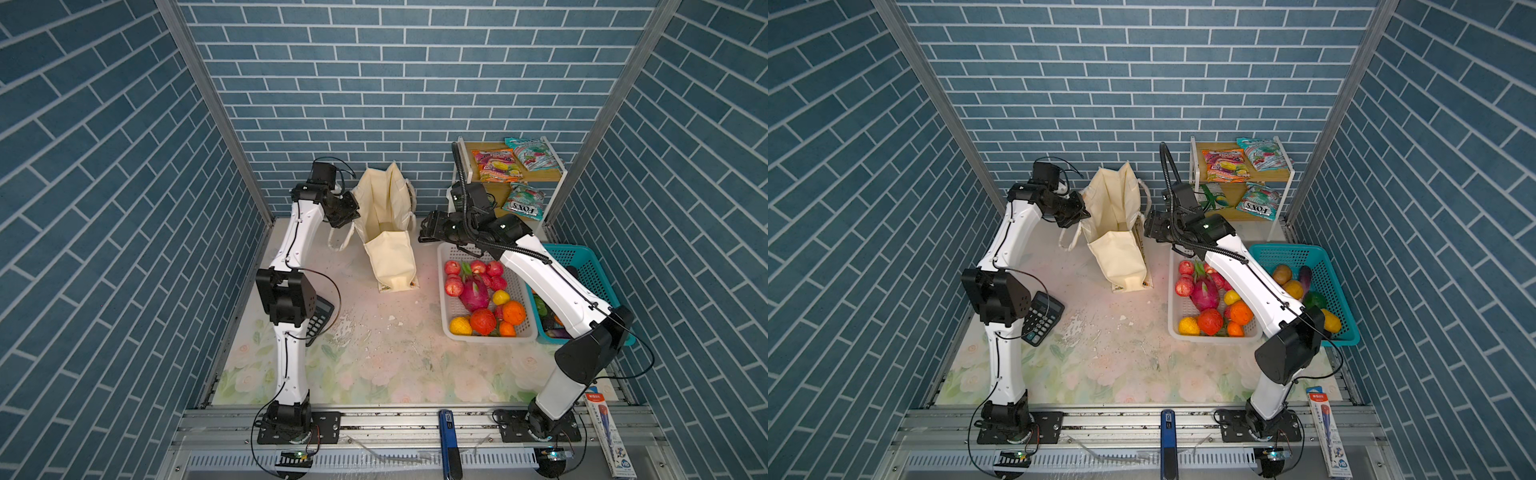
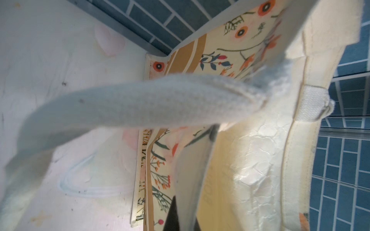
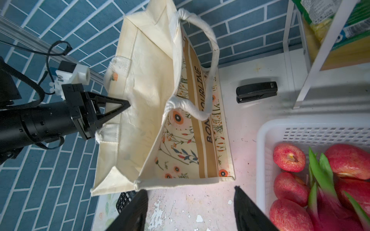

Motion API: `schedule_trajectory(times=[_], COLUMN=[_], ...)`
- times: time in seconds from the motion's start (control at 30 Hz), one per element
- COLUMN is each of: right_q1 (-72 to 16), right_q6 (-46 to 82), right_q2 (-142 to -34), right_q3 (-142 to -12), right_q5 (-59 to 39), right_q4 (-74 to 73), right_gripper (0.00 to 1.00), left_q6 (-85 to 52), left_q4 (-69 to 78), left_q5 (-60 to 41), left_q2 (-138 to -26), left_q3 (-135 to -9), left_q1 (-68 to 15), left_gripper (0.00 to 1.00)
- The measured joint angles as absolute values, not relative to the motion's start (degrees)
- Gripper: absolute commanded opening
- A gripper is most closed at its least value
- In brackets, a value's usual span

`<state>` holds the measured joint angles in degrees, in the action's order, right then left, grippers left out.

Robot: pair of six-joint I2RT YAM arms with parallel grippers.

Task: Place the food into the grocery bag and tie it
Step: 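Reach the left gripper to the bag handle while the right reaches its other side, then grasp the bag's top edges with both grippers and pull them apart to open it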

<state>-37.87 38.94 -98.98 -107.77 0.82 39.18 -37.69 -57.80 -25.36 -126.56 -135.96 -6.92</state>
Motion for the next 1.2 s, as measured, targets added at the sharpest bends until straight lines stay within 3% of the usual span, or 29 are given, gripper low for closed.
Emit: schedule_trajectory(times=[0.07, 0.57, 0.83, 0.97, 1.03, 1.2], right_q1=[-37.9, -38.2, -39.5, -40.6, -41.1, -41.7], right_q6=[38.4, 40.8, 43.7, 43.6, 43.2, 41.0], right_q2=[-99.3, -104.9, -109.5, -113.0, -115.6, -121.1], right_q3=[-109.0, -110.9, -109.8, -111.8, -114.4, -123.3], right_q5=[0.9, -5.1, -12.0, -14.9, -16.0, -15.9], right_q4=[39.5, 39.9, 40.0, 41.8, 43.7, 51.9], right_gripper=[0.99, 0.97, 0.84, 0.64, 0.49, 0.0], left_q6=[-37.2, -38.1, -40.6, -41.2, -41.5, -41.1], left_q4=[-58.2, -55.0, -50.9, -49.5, -49.3, -50.4], left_q5=[-25.8, -28.5, -29.8, -30.4, -30.4, -27.7], left_q2=[-122.7, -96.6, -93.3, -93.0, -93.0, -93.0], left_q3=[-131.5, -101.2, -94.1, -93.3, -93.1, -93.6], left_q1=[-7.0, -11.2, -11.2, -11.2, -11.2, -11.2], left_gripper=[0.0, 0.0, 0.0, 0.0, 0.0, 0.0])
